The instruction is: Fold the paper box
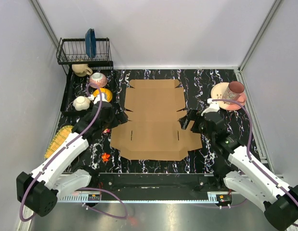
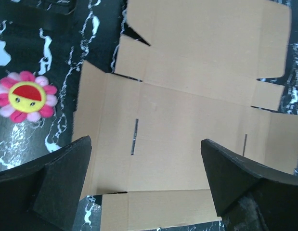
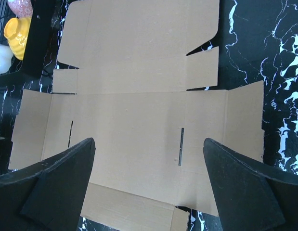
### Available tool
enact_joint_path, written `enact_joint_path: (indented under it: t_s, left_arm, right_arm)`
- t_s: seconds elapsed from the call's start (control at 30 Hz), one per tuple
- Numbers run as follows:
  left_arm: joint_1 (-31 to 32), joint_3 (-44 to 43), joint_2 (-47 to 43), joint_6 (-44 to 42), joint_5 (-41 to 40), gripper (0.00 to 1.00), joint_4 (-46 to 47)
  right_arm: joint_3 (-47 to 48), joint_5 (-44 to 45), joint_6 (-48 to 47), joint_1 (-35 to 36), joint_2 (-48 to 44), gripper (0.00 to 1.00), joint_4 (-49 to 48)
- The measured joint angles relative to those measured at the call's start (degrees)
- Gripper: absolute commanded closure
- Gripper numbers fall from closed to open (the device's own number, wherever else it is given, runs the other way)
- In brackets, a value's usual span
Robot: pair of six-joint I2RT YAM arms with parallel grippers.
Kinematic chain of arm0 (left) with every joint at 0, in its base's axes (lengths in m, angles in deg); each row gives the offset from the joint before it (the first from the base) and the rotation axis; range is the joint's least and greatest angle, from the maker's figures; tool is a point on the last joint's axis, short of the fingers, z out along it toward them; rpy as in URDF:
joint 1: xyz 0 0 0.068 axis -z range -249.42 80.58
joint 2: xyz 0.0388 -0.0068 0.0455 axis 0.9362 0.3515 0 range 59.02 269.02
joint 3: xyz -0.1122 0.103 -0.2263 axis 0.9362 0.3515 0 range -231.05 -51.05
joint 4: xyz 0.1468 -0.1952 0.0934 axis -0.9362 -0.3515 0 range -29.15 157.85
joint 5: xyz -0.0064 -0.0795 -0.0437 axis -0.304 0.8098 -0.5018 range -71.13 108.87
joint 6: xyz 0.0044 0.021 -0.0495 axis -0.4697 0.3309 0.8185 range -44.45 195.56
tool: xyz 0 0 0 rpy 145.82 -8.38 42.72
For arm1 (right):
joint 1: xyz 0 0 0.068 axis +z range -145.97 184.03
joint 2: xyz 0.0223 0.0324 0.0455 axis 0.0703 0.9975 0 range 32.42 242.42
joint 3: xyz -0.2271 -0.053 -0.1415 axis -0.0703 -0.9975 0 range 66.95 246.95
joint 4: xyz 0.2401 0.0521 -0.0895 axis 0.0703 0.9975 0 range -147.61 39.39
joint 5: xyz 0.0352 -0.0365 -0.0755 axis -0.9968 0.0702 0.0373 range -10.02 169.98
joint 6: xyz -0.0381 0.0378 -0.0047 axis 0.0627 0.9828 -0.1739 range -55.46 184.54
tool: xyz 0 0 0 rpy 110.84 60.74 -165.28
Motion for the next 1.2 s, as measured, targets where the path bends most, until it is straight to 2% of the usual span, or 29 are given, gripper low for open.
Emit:
enact_joint_path:
  t_s: [0.13,0.27,0.4,0.63,0.7,0.77,0.8,0.9,0.97,1.0,1.07,1.2]
  left_arm:
    - [-0.9,0.68,1.11,1.75,-2.51,0.02,-2.14]
    - [-5.2,3.85,1.81,3.19,-3.13,0.05,-2.62]
    - [-8.59,7.17,4.35,3.54,-1.22,0.09,-2.05]
    - [-8.63,10.64,6.71,2.93,4.35,0.14,2.54]
    - [-8.63,10.73,8.2,2.78,5.84,0.18,3.93]
    - [-8.63,11.02,9.57,2.47,7.13,0.28,5.46]
    - [-8.63,11.21,9.99,2.43,7.76,0.38,5.9]
    - [-8.63,12.24,10.29,1.73,10.25,0.55,7.65]
    - [-8.63,12.39,10.29,1.16,11.76,0.6,8.28]
    - [-8.63,12.41,10.29,0.79,12.52,0.68,8.74]
    - [-8.63,12.41,10.29,0.31,13.68,0.74,9.33]
    - [-8.63,12.41,10.16,-1.2,15.19,0.97,9.81]
  right_arm:
    - [-0.11,-0.59,-0.22,0.0,0.35,0.0,0.22]
    - [-0.11,-1.03,-0.46,0.0,1.86,0.0,0.24]
    - [-0.11,-1.95,-0.68,0.0,2.4,0.0,0.24]
    - [-0.44,-2.34,-0.9,0.0,0.92,0.0,0.22]
    - [-0.57,-2.64,-0.9,0.0,0.83,0.0,0.24]
    - [-0.61,-3.15,-0.9,0.0,0.81,0.0,0.22]
    - [-0.66,-3.34,-0.9,0.0,0.81,0.0,0.24]
    - [-0.79,-3.54,-0.9,0.0,0.63,0.0,0.35]
    - [-0.79,-3.56,-0.9,0.0,0.13,0.0,0.57]
    - [-0.79,-3.54,-0.9,0.0,-0.11,0.0,0.68]
    - [-0.76,-3.56,-0.9,0.0,-0.72,0.0,1.18]
    - [-0.07,-3.61,-0.9,0.0,-2.03,0.01,3.63]
